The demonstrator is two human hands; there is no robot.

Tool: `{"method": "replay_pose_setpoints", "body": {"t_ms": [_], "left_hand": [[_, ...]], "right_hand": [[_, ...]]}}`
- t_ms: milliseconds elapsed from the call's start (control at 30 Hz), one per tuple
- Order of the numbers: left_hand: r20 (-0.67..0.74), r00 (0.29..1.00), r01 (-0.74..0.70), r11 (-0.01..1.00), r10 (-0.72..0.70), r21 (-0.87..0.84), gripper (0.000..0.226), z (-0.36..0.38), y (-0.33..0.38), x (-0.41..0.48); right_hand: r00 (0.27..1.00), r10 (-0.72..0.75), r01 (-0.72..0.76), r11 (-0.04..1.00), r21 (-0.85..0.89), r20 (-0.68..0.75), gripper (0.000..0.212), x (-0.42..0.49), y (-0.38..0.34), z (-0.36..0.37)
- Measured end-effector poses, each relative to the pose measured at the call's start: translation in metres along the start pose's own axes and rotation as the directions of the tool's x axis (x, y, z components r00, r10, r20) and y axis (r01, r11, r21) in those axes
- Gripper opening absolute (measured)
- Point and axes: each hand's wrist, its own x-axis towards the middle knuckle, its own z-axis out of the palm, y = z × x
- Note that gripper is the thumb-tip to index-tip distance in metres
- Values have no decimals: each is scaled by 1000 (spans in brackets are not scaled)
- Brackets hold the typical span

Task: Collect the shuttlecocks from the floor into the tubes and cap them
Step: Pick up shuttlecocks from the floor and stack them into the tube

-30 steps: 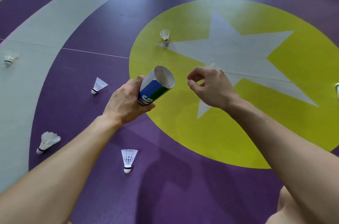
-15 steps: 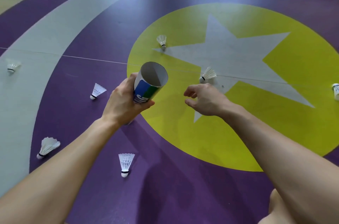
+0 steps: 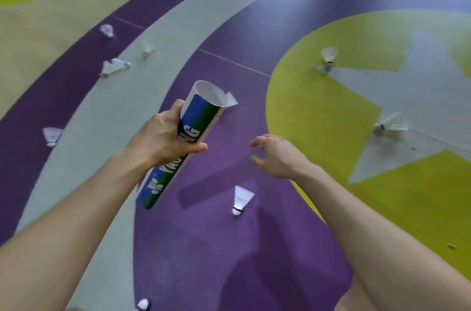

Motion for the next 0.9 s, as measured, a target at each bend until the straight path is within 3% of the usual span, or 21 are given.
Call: {"method": "replay_pose_setpoints", "body": {"t_ms": [133,267,500,733,900], "left_hand": [[-14,985,172,984,-171,57,81,-14,-81,-45],[84,947,303,950,-310,79,86,-11,-136,-48],[81,927,363,930,-367,61,84,17,-178,-4],[44,932,360,933,-359,-16,81,25,-207,0],[25,917,398,908,-398,-134,81,15,-235,0]], "right_hand": [[992,-122,122,993,11,18,42,33,-66,40],[983,-175,175,985,2,59,41,48,-101,73],[998,-43,47,996,-77,47,40,70,-89,92],[976,60,-32,990,-134,211,36,157,-184,104],[981,91,-75,992,-101,171,38,224,-215,96]]}}
